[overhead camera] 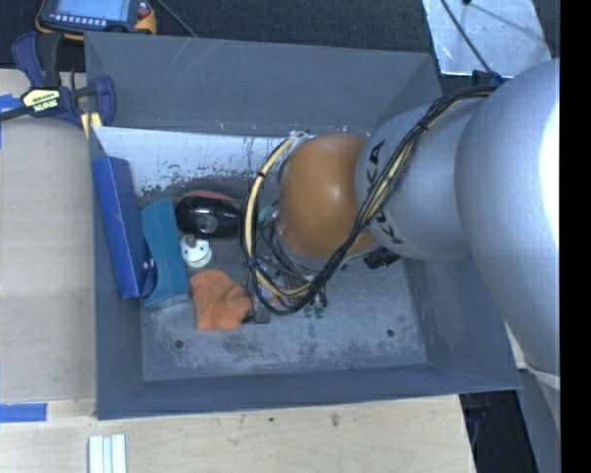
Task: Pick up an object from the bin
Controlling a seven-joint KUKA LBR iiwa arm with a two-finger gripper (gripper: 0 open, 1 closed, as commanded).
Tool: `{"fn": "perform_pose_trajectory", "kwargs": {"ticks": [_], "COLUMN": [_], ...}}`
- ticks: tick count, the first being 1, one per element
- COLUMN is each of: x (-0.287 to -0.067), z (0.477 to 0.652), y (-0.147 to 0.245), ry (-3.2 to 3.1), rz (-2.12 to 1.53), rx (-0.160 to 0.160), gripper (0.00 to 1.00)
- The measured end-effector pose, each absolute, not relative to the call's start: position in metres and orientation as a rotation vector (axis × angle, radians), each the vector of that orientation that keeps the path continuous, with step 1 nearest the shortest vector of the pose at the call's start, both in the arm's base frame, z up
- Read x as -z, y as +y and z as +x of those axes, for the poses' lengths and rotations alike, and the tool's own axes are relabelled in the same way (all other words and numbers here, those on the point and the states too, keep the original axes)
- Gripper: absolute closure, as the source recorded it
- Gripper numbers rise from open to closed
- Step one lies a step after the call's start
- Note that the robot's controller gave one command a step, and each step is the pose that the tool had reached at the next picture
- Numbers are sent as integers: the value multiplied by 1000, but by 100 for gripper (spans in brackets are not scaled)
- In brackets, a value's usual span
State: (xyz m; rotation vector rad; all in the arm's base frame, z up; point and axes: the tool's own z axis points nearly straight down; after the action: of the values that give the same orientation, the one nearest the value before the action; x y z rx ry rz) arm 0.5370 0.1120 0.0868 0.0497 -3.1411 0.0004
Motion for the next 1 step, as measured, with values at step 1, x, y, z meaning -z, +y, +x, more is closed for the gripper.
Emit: {"fn": "perform_pose_trajectory", "kwargs": {"ticks": [1], "x": [-125], "z": [523], "y": [119], "ry": [-3137], "rz": [77], "rx": [-2], "gripper": [100]}}
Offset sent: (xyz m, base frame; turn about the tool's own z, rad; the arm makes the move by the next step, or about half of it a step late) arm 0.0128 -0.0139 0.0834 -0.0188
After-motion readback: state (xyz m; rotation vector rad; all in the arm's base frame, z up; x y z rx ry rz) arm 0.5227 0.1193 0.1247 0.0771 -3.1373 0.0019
